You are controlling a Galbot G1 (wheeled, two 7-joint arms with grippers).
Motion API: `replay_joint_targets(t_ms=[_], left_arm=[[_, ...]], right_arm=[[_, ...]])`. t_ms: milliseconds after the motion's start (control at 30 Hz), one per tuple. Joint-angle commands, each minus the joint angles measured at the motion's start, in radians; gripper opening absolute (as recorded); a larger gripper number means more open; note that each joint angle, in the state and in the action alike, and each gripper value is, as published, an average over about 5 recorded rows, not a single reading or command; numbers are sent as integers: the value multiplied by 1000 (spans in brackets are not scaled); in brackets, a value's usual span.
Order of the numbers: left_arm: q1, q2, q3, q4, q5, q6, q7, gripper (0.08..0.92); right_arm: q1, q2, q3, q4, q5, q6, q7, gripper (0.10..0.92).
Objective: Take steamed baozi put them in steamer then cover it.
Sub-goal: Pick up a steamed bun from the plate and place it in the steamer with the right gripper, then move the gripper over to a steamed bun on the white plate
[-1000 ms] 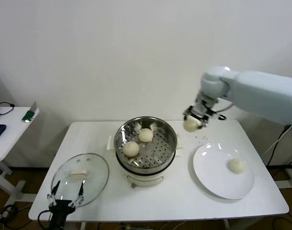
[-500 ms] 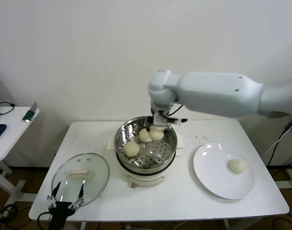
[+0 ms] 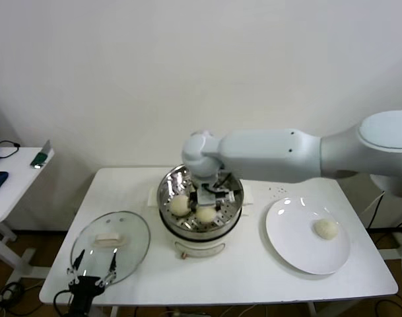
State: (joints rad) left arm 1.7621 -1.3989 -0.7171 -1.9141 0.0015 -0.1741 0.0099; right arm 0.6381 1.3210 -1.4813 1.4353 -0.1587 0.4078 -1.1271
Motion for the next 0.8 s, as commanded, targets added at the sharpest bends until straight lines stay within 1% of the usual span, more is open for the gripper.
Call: replay_joint_targets(t_ms=[33,100,200,267,467,633,733,800], left_arm=[[-6,-2,-2,5,22,-5,-1,823],[-7,-2,-4,3,21,-3,-2,823],[-9,-2,-6,5,19,-1,-2,823],[-10,-4,-6,6,18,0,-3,823],[-4,-4,-8,5,11,-1,-2,823],[-2,-4,-9,3,6,-2,-3,823],[-1,-3,-9,-2,5,-2,-2,823],[-2,-2,-8,-7,5,0,-2,823]], right_arm=[[-38,22,-15,3,-22,7,5,689],[-35,19,-18,5,-29,5,11,719],[-35,12,-12,7,-43,4,16,786],[-34,8,-4,0,-51,7,18,812],[-9,-28,36,-8,-64,13,21,822],[47,-111,82,-9,-49,5,22,823],[111,-190,66,-10,17,-38,32,823],[153,-241,27,-17,120,-130,99,823]])
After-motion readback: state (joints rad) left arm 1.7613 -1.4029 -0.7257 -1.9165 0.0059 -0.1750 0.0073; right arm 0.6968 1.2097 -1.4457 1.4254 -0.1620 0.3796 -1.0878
